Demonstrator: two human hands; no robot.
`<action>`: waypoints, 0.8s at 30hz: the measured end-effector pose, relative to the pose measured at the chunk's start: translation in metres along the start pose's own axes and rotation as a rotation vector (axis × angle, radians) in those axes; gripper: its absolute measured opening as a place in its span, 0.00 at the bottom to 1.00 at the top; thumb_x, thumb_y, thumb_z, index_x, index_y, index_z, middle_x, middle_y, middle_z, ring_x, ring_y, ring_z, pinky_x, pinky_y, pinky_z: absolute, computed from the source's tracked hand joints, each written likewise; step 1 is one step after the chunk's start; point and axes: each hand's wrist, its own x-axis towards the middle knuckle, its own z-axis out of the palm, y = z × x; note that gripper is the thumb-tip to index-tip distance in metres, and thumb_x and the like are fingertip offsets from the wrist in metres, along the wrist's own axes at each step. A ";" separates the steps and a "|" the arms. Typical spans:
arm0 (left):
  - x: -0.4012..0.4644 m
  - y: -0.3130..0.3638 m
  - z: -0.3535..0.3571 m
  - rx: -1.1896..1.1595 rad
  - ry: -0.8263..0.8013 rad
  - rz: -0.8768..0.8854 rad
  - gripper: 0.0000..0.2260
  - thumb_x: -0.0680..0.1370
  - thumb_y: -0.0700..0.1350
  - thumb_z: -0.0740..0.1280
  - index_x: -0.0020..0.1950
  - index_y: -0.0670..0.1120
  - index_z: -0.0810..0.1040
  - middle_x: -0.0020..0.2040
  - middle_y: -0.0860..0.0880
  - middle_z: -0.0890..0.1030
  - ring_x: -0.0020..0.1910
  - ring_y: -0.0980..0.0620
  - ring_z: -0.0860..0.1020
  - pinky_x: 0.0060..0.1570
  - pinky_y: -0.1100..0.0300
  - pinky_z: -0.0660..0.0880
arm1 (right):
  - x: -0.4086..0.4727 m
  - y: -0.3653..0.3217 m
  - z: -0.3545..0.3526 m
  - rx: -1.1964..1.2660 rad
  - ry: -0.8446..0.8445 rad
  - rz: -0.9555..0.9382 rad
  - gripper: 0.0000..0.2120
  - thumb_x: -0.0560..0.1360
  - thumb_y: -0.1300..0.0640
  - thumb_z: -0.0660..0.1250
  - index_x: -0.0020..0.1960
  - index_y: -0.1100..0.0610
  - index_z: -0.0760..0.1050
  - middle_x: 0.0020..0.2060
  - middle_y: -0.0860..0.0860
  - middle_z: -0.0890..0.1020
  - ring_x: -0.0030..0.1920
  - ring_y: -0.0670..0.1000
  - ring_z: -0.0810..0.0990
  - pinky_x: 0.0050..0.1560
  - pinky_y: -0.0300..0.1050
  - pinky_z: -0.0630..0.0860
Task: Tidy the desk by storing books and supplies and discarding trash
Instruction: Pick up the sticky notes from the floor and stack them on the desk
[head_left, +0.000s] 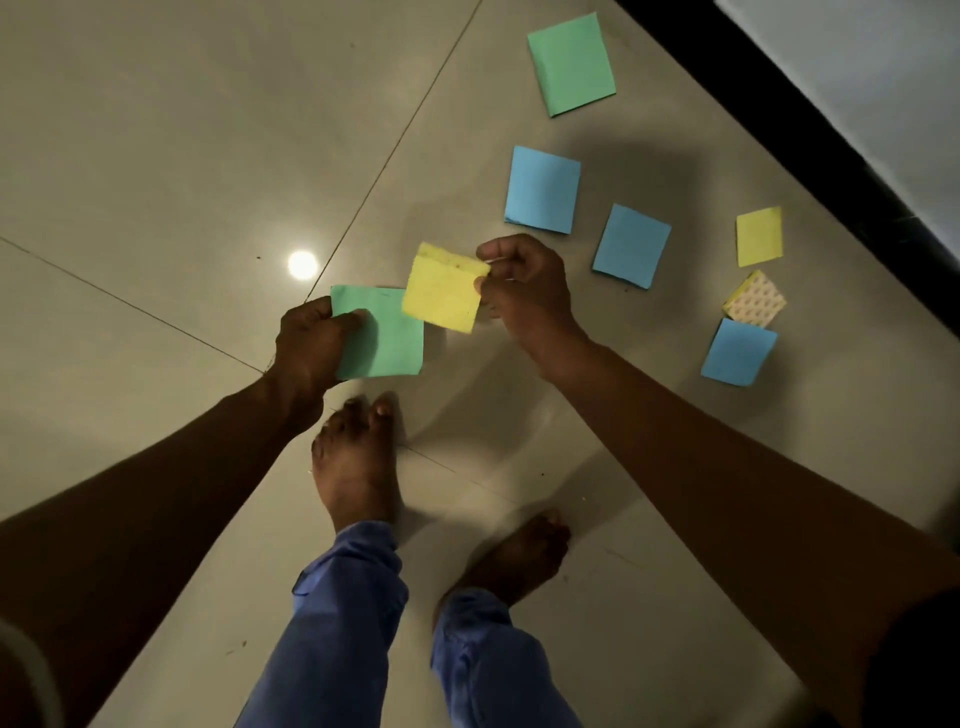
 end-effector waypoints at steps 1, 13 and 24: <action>-0.002 0.004 0.004 -0.001 -0.010 -0.004 0.12 0.80 0.43 0.69 0.62 0.47 0.83 0.58 0.42 0.83 0.51 0.44 0.81 0.45 0.54 0.79 | -0.003 0.003 -0.002 -0.006 -0.018 -0.007 0.13 0.72 0.70 0.69 0.48 0.53 0.81 0.41 0.50 0.84 0.42 0.48 0.83 0.35 0.38 0.76; -0.003 0.008 0.059 0.058 -0.089 0.058 0.14 0.80 0.39 0.70 0.66 0.46 0.81 0.60 0.43 0.83 0.57 0.41 0.82 0.48 0.48 0.82 | -0.008 0.038 0.004 -0.063 0.023 -0.055 0.10 0.73 0.64 0.74 0.48 0.51 0.80 0.42 0.48 0.85 0.45 0.47 0.85 0.47 0.47 0.84; 0.014 0.005 0.059 0.144 -0.045 0.086 0.13 0.80 0.40 0.71 0.64 0.47 0.82 0.58 0.45 0.84 0.57 0.41 0.82 0.58 0.39 0.80 | 0.104 0.018 -0.058 -0.587 0.298 -0.206 0.18 0.78 0.54 0.69 0.67 0.53 0.75 0.60 0.53 0.79 0.59 0.53 0.78 0.55 0.45 0.73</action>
